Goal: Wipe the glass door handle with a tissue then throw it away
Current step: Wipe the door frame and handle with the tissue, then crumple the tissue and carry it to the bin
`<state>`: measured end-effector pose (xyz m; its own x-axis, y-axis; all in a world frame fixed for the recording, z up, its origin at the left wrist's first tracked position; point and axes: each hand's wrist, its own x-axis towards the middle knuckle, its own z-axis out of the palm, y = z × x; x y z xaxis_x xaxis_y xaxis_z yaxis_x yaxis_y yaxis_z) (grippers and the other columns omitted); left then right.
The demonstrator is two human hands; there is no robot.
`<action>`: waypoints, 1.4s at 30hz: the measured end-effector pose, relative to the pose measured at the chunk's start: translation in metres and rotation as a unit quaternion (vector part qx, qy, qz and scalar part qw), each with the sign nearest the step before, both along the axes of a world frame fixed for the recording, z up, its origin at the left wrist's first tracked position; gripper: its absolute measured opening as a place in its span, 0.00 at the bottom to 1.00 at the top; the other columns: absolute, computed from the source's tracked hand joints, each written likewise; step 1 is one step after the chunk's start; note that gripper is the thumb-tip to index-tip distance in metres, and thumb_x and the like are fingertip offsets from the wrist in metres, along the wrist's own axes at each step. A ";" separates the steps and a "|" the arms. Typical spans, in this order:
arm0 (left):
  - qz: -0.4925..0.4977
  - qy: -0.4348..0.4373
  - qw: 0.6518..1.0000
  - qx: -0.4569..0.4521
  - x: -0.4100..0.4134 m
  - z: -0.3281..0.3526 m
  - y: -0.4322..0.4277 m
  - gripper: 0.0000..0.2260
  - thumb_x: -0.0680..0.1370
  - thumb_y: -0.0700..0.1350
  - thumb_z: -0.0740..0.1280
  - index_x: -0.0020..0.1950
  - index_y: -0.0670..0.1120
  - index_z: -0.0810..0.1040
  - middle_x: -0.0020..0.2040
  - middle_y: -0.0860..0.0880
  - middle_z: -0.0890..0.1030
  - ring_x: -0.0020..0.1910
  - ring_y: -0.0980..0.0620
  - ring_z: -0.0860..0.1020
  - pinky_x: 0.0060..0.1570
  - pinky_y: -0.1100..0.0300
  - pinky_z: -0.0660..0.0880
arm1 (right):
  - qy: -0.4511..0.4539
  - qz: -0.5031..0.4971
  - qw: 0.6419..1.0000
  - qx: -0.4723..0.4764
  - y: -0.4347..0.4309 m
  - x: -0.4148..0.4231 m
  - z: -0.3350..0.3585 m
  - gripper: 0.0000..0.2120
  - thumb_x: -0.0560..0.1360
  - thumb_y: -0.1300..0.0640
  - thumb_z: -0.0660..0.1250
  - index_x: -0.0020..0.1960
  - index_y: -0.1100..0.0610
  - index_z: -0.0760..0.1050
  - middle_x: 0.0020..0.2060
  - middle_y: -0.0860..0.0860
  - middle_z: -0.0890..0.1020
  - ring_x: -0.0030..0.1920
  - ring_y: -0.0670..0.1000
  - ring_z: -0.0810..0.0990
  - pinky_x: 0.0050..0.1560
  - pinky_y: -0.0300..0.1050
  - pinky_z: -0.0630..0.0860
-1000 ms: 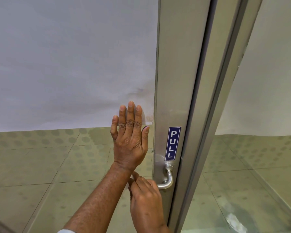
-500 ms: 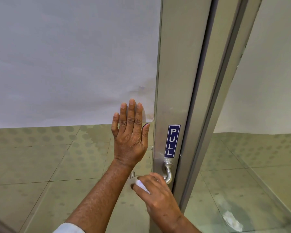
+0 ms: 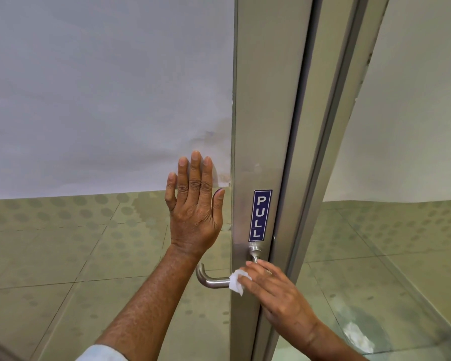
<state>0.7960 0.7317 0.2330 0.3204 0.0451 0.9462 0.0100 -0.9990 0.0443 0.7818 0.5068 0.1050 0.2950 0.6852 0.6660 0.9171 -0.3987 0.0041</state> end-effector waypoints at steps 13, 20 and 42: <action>-0.020 0.057 0.998 -0.020 -0.011 0.002 -0.001 0.26 0.88 0.51 0.49 0.85 0.48 0.45 0.86 0.51 0.42 0.85 0.51 0.42 0.83 0.51 0.40 | 0.237 -0.194 0.916 0.259 0.034 -0.056 0.003 0.34 0.68 0.83 0.66 0.70 0.60 0.76 0.66 0.50 0.81 0.68 0.47 0.78 0.71 0.34 0.67; -0.025 0.116 0.993 -0.005 -0.038 0.015 -0.001 0.27 0.87 0.49 0.51 0.86 0.46 0.49 0.87 0.48 0.47 0.86 0.49 0.47 0.84 0.49 0.45 | 0.486 -0.273 0.783 0.277 0.045 -0.073 0.031 0.19 0.79 0.69 0.63 0.64 0.54 0.81 0.47 0.52 0.88 0.47 0.49 0.84 0.53 0.39 0.76; -0.412 0.429 0.571 -0.566 -0.250 -0.004 -0.081 0.19 0.74 0.61 0.73 0.58 0.50 0.86 0.48 0.48 0.89 0.44 0.55 0.85 0.43 0.59 0.81 | 0.419 -0.207 0.867 0.176 -0.008 -0.238 0.135 0.22 0.82 0.59 0.62 0.71 0.40 0.67 0.58 0.42 0.84 0.55 0.38 0.81 0.51 0.24 0.74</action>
<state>0.5457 0.6505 0.2294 0.9978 -0.0277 -0.0610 0.0605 -0.0171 0.9980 0.5442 0.4987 0.2402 0.9477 0.2040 0.2455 0.3180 -0.5355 -0.7824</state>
